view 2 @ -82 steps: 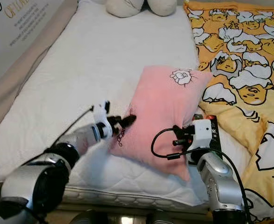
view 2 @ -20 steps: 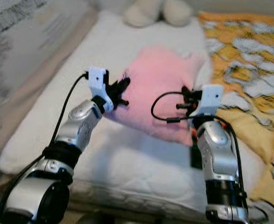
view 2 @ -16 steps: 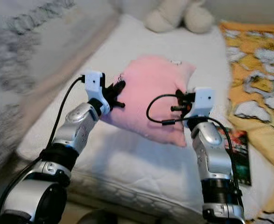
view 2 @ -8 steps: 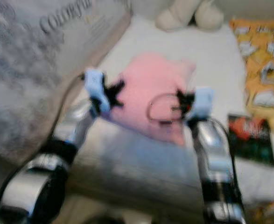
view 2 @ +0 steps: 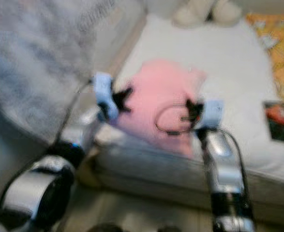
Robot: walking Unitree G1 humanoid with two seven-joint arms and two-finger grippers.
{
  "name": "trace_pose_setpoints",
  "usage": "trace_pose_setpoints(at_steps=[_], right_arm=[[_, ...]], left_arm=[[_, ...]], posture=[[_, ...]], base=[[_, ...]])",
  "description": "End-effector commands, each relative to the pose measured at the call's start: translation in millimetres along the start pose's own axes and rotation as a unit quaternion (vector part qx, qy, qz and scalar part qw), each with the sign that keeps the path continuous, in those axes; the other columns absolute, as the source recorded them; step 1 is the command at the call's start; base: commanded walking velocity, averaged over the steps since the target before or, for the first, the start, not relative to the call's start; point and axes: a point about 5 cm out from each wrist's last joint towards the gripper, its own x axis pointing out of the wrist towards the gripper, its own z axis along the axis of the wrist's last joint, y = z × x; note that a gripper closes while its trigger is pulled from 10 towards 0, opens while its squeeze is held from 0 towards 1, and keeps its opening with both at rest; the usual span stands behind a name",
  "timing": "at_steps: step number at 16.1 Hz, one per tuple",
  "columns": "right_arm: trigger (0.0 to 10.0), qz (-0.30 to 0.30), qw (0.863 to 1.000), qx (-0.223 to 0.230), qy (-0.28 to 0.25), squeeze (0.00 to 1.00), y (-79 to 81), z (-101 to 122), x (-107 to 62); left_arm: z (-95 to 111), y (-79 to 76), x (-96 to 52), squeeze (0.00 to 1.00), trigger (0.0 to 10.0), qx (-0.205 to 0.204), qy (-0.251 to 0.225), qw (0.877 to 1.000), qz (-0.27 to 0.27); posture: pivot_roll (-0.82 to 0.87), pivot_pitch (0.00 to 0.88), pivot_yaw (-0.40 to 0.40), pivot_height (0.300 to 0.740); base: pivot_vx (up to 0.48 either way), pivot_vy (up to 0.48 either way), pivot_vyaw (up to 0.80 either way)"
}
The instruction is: Clean up the room
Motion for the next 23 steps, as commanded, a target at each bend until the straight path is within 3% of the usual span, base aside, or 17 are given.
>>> trace_pose_setpoints(at_steps=[1,5,23], right_arm=[[0.0,-0.010,0.999,-0.011,-0.031,0.00,-3.5,14.4,2.9],[0.0,-0.011,0.999,-0.014,-0.028,0.00,-3.1,12.2,1.1],[0.0,-0.013,0.999,-0.028,-0.016,0.00,-4.9,8.8,-0.8]], left_arm=[[18.8,8.7,1.1,0.00,0.0,0.022,-0.030,0.999,0.022],[18.1,8.4,1.2,0.00,0.0,0.024,-0.033,0.999,0.024],[16.5,8.2,4.0,0.00,0.0,0.019,-0.032,0.998,0.045]], posture=[[-0.14,0.000,0.084,0.740],[-0.14,0.000,0.084,0.740],[-0.15,0.000,0.079,0.740]], base=[[0.000,0.000,0.00],[0.000,0.000,0.00],[0.463,0.000,0.08]])
